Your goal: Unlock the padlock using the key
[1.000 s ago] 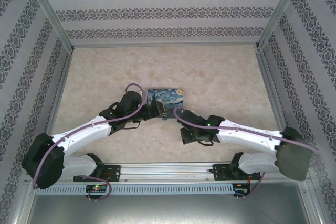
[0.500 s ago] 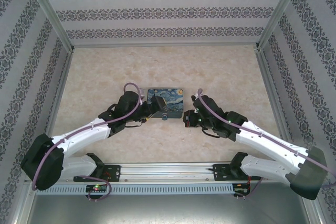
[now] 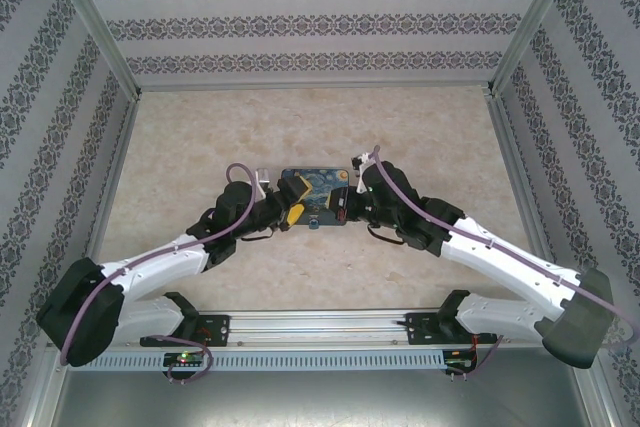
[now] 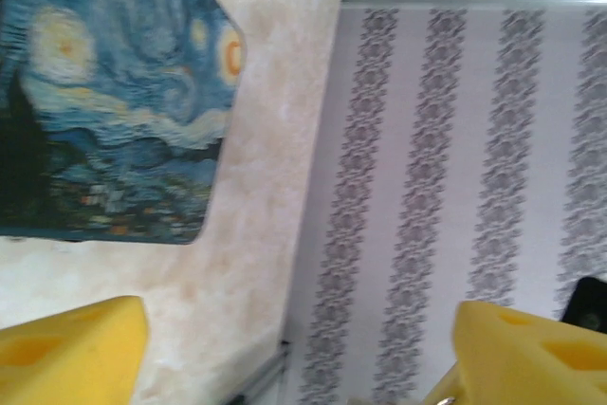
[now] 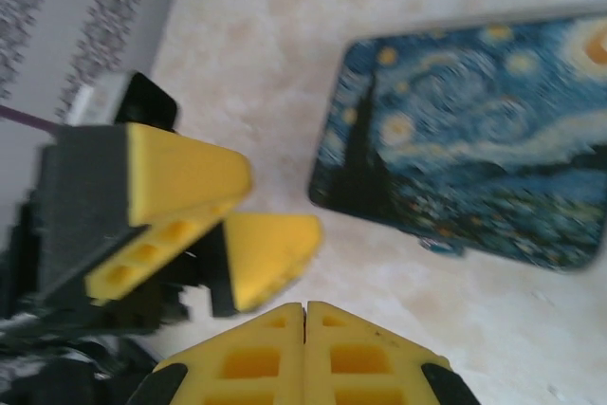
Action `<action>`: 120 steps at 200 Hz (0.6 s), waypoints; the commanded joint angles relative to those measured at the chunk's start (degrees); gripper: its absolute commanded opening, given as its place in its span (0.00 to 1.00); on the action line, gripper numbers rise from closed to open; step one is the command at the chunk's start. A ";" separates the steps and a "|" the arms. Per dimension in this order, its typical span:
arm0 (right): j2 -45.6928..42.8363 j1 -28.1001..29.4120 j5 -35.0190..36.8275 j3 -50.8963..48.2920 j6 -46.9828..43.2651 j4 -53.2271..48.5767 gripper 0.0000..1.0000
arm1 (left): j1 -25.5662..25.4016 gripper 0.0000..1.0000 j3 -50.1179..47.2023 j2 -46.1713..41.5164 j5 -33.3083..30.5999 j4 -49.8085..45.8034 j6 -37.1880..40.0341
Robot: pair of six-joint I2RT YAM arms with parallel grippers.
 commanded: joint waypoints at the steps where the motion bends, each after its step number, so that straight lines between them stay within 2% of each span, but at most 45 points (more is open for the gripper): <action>1: 1.90 -0.18 -1.81 1.72 3.74 8.25 0.00 | -1.02 0.75 2.86 0.81 -1.48 11.12 -5.85; 36: 4.64 -0.25 -2.91 1.42 6.93 14.46 0.00 | -1.58 0.56 6.42 1.95 -2.28 11.94 -6.39; 59: 5.47 -0.26 -3.02 1.27 7.34 15.11 0.00 | -1.88 0.50 6.69 2.93 -2.24 14.21 -7.36; 90: 4.62 -0.66 -2.65 0.63 7.21 15.19 0.00 | -1.94 0.53 5.58 2.68 -2.45 13.17 -6.85; 120: 2.95 -1.63 -2.76 0.79 6.61 14.37 0.00 | -1.94 0.60 3.45 0.71 -4.29 9.09 -4.74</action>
